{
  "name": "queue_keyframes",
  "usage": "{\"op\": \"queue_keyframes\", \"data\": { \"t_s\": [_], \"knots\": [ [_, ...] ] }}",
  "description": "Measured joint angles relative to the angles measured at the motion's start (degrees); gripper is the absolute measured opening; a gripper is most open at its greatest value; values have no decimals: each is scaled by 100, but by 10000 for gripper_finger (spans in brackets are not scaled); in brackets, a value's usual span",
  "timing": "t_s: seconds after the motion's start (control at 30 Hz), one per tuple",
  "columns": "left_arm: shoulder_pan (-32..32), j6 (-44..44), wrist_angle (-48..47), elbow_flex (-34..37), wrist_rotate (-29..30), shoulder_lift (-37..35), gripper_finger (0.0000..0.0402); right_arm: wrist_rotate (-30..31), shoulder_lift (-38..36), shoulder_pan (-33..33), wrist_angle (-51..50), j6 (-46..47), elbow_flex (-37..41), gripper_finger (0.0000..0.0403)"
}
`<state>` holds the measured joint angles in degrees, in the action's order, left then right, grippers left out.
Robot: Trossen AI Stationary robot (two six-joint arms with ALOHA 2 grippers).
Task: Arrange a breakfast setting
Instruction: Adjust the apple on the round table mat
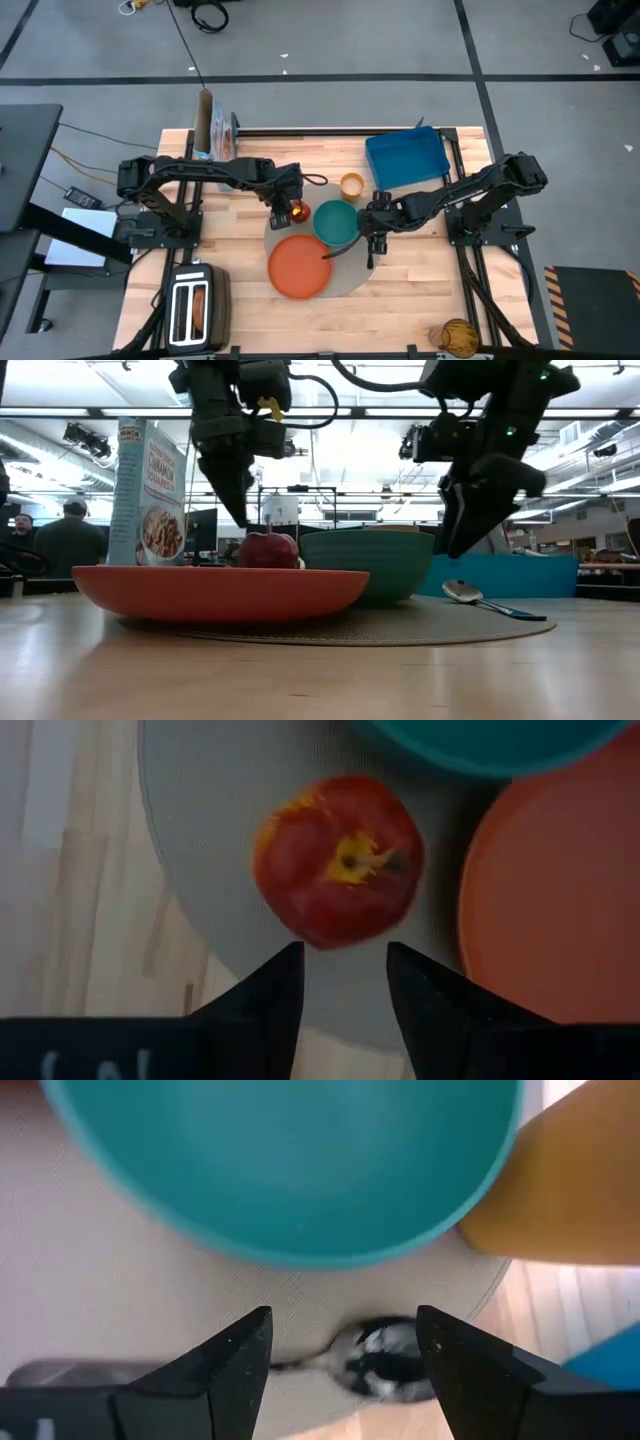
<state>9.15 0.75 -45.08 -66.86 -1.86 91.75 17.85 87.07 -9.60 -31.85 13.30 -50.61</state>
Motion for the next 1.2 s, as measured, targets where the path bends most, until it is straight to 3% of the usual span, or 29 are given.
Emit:
{"op": "queue_keyframes", "data": {
  "t_s": [0.23,0.43,0.53,0.67,0.8,0.93,1.07,1.2],
  "knots": [
    [0,-4,-160,1,1,-466,153,-398,0,244,798,-344,70,254],
    [-4,-13,-347,1,5,-750,153,-433,0,257,729,-483,67,253],
    [-36,-15,-297,6,5,-783,153,-510,-39,247,220,-327,-121,254],
    [-104,-118,-37,236,12,-801,153,-542,-50,218,-478,766,-360,250],
    [-218,-9,-24,483,6,-837,153,-744,-50,193,-1084,2748,-384,245],
    [-414,172,117,784,19,-1162,153,-383,-50,-205,-1098,4475,-272,238],
    [-677,480,260,1072,154,-1676,153,76,-48,-608,-1055,5180,-279,234],
    [-1059,1025,59,1075,224,-2197,153,368,-45,-913,-1315,5282,-701,233]
  ]
}}
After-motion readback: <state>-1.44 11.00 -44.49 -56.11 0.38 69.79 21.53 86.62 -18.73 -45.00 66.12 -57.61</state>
